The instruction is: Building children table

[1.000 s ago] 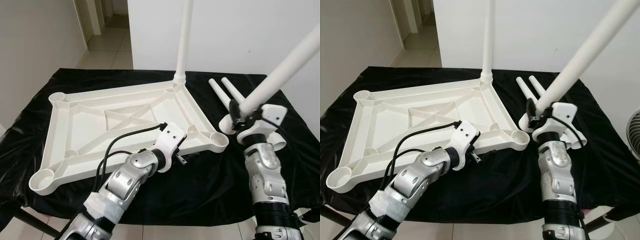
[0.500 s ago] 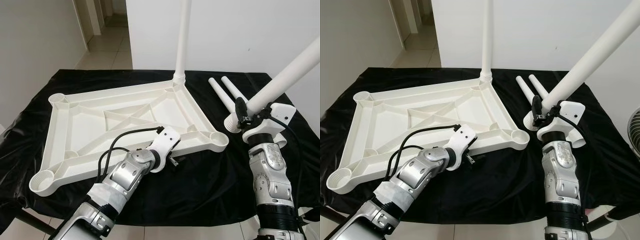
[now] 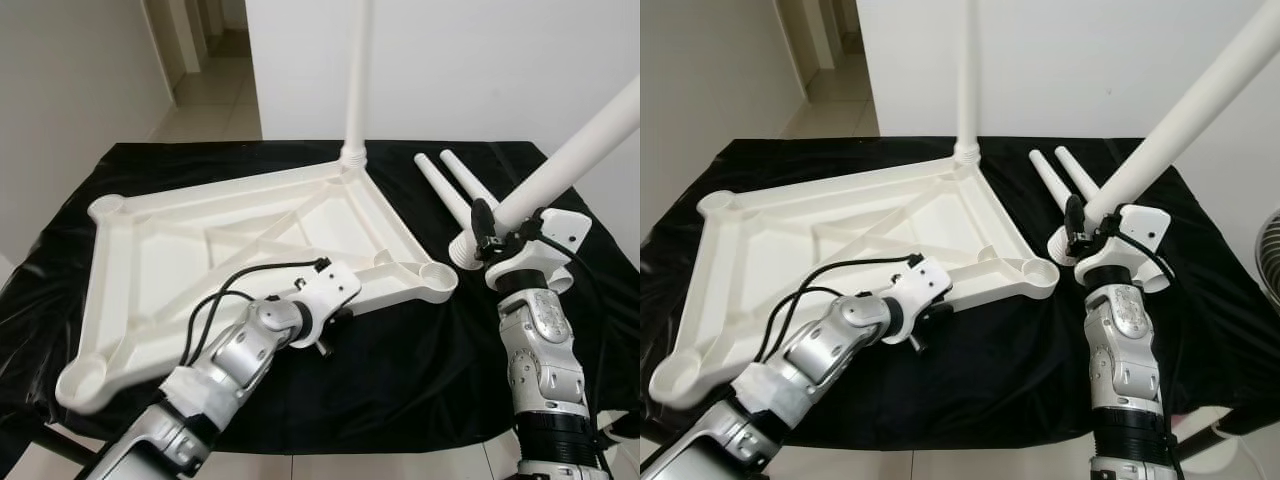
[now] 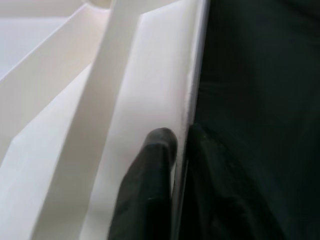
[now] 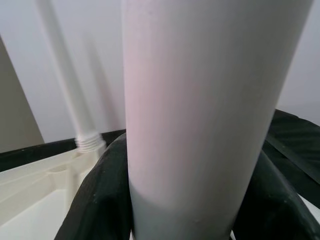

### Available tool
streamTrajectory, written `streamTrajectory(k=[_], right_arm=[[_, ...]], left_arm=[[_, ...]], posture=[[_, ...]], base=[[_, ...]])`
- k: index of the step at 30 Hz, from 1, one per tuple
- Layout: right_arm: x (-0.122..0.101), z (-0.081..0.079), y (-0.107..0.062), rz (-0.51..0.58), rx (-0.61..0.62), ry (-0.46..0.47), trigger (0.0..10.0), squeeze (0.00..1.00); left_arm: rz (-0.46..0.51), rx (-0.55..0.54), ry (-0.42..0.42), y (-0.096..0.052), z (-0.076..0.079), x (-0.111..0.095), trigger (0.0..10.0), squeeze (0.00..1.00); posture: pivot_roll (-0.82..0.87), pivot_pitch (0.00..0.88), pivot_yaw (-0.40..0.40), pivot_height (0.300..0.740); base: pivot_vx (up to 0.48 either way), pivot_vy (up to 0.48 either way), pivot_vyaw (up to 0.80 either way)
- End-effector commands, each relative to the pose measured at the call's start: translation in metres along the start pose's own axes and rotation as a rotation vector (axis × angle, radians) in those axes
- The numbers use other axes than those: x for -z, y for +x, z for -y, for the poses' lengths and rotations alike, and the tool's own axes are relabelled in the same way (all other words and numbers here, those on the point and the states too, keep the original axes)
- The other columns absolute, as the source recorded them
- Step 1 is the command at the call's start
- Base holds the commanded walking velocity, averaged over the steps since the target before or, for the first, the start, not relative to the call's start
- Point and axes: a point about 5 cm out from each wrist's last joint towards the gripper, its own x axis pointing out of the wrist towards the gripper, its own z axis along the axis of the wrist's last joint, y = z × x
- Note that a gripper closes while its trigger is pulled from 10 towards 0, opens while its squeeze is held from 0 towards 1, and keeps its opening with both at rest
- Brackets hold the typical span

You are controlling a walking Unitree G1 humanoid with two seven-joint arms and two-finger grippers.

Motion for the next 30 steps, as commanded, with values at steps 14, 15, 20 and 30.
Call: streamTrajectory(k=[14, 15, 20, 30], right_arm=[[-0.002, -0.003, 0.001, -0.006, -0.015, -0.008, 10.0, 0.0], [-0.002, -0.002, 0.002, -0.007, -0.016, -0.009, 10.0, 0.0], [-0.001, -0.003, 0.002, -0.014, -0.022, -0.009, 10.0, 0.0], [0.02, -0.018, 0.0, -0.173, -0.132, -0.085, 10.0, 0.0]], left_arm=[[0.0, 0.179, 0.136, -0.045, 0.008, 0.024, 0.0, 0.0], [0.016, 0.194, 0.137, -0.047, 0.009, 0.023, 1.8, 0.0], [0.051, 0.213, 0.148, -0.047, 0.013, 0.018, 10.0, 0.0], [0.166, 0.179, 0.105, -0.042, 0.006, -0.01, 10.0, 0.0]], posture=[[-0.03, 0.064, 0.075, 0.74], [-0.03, 0.067, 0.074, 0.74], [-0.03, 0.067, 0.069, 0.74], [-0.03, 0.062, 0.057, 0.74]], base=[[0.0, 0.0, 0.0], [0.0, 0.0, 0.0], [0.0, 0.0, 0.0], [0.0, 0.0, 0.0]])
